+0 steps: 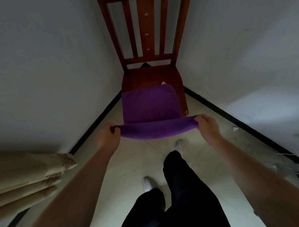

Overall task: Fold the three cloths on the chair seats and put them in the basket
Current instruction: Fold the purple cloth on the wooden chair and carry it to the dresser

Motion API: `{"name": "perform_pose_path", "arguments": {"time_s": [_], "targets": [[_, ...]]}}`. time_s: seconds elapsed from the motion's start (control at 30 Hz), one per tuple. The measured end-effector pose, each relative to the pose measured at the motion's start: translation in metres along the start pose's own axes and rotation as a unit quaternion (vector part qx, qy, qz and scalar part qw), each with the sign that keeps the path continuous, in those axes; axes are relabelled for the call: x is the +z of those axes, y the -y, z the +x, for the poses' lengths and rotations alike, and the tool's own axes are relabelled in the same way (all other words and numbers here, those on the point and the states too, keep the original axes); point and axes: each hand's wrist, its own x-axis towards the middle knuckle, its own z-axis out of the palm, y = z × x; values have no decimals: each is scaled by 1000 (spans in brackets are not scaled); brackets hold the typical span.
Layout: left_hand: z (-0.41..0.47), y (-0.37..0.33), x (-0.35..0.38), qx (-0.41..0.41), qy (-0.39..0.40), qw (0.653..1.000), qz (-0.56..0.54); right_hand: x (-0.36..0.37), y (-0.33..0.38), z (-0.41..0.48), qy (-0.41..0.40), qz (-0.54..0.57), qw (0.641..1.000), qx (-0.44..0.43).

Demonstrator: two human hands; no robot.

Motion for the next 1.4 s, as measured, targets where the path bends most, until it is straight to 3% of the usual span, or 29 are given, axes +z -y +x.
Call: {"name": "perform_pose_path", "arguments": {"time_s": [0.3,0.63,0.87,1.03,1.2,1.4], "targets": [[90,-29,40,-87,5,996,1,31,38,108,57,-47,997,14],[225,-14,111,-60,18,997,39,102,29,248,83,-167,982,-43],[320,13,158,-16,25,997,67,144,13,330,34,-248,966,-59],[352,26,177,28,50,992,112,150,6,354,24,-332,941,-68],[358,35,179,105,41,970,214,148,5,364,54,-398,906,-133],[362,31,179,270,58,924,264,160,31,362,176,-527,797,-238]]}}
